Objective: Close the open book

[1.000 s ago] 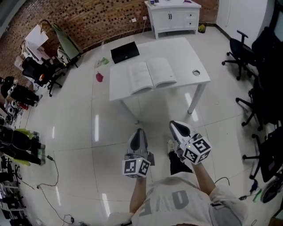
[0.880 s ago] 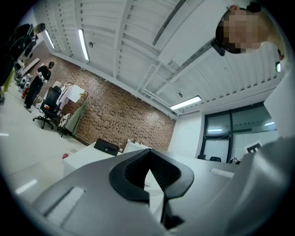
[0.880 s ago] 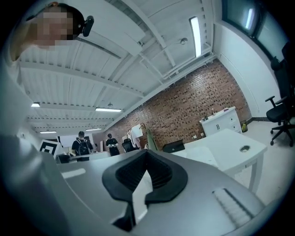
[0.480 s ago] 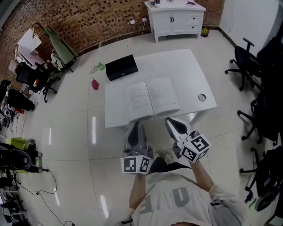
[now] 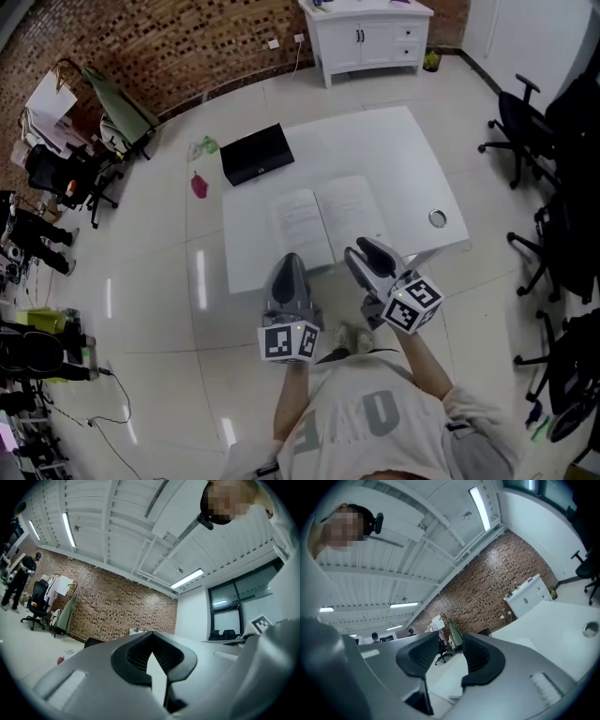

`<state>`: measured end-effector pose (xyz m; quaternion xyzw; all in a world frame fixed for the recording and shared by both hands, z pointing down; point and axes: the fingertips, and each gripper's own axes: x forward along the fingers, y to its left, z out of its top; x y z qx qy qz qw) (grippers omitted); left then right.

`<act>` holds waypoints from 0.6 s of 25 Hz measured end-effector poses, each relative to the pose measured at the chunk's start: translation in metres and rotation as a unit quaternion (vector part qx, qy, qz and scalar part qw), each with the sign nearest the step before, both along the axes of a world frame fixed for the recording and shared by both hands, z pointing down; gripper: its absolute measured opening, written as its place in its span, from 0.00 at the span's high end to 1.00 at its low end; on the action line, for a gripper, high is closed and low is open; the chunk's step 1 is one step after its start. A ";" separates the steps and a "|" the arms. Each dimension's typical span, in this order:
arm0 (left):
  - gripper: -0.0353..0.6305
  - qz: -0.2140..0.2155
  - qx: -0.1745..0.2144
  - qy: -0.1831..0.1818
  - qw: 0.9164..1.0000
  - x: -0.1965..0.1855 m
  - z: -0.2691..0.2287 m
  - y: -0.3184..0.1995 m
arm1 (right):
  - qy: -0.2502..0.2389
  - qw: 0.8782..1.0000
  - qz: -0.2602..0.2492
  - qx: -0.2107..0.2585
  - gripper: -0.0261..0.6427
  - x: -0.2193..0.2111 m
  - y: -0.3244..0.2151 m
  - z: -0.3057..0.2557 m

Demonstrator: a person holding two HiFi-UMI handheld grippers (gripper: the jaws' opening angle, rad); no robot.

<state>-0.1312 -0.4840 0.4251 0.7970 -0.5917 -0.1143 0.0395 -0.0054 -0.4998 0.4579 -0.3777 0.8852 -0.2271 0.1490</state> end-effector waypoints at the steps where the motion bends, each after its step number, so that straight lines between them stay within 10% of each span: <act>1: 0.92 0.000 -0.005 -0.002 1.000 -0.003 0.006 -0.003 | -0.016 1.000 0.002 -0.013 0.73 -0.002 -0.005 0.007; 8: 0.92 0.012 -0.040 -0.008 0.999 -0.009 0.050 -0.020 | -0.034 0.990 -0.034 -0.129 0.58 -0.020 -0.016 0.093; 15: 0.92 0.009 -0.077 0.019 0.997 -0.010 0.075 -0.030 | -0.106 0.956 0.043 -0.270 0.61 0.018 -0.024 0.181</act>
